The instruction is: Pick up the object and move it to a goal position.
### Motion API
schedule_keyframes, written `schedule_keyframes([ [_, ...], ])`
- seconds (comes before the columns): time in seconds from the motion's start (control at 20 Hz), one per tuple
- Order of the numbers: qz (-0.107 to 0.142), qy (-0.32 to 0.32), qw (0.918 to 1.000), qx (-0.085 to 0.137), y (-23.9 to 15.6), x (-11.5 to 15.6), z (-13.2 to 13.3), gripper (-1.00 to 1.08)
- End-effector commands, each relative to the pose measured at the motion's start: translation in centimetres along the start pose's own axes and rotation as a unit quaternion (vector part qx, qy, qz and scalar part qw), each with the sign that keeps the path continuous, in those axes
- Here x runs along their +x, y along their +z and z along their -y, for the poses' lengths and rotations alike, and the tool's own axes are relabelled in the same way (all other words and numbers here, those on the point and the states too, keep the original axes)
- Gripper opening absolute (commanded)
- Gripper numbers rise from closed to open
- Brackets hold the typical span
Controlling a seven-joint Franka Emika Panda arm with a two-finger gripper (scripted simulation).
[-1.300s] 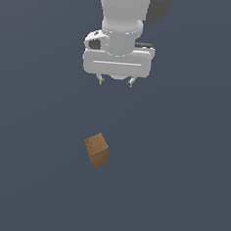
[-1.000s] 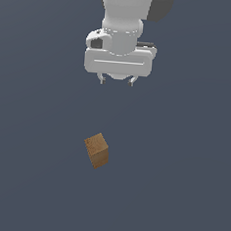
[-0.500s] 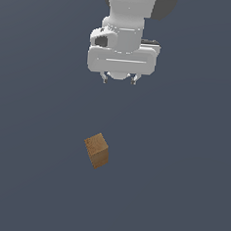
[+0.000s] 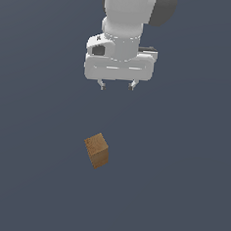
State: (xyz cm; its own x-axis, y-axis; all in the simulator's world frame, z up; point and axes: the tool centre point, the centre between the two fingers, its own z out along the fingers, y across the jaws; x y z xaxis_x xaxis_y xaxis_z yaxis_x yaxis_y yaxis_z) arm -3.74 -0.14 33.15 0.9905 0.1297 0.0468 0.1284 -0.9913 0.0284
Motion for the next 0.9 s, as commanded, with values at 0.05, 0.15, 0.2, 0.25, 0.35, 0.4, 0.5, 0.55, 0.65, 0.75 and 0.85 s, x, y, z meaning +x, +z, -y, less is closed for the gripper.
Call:
schedule_keyframes([
  [0.05, 0.003, -0.02, 0.9998, 0.001, 1.0, 1.3, -0.6, 1.0],
  [0.15, 0.004, -0.034, 0.9994, 0.002, 1.7, 2.3, -1.1, 1.0],
  [0.2, 0.005, -0.042, 0.9991, 0.002, 2.2, 2.8, -1.4, 1.0],
  [0.25, 0.006, -0.05, 0.9987, 0.003, 2.6, 3.3, -1.6, 1.0],
  [0.35, 0.008, -0.068, 0.9976, 0.004, 3.7, 4.5, -2.3, 1.0],
  [0.4, 0.009, -0.078, 0.9969, 0.005, 4.3, 5.0, -2.6, 1.0],
  [0.5, 0.011, -0.097, 0.9952, 0.006, 5.6, 6.2, -3.3, 1.0],
  [0.55, 0.012, -0.106, 0.9943, 0.007, 6.2, 6.7, -3.6, 1.0],
  [0.65, 0.013, -0.125, 0.992, 0.009, 7.6, 7.7, -4.3, 1.0],
  [0.75, 0.015, -0.142, 0.9897, 0.011, 8.9, 8.6, -4.9, 1.0],
  [0.85, 0.016, -0.158, 0.9873, 0.012, 10.1, 9.3, -5.5, 1.0],
])
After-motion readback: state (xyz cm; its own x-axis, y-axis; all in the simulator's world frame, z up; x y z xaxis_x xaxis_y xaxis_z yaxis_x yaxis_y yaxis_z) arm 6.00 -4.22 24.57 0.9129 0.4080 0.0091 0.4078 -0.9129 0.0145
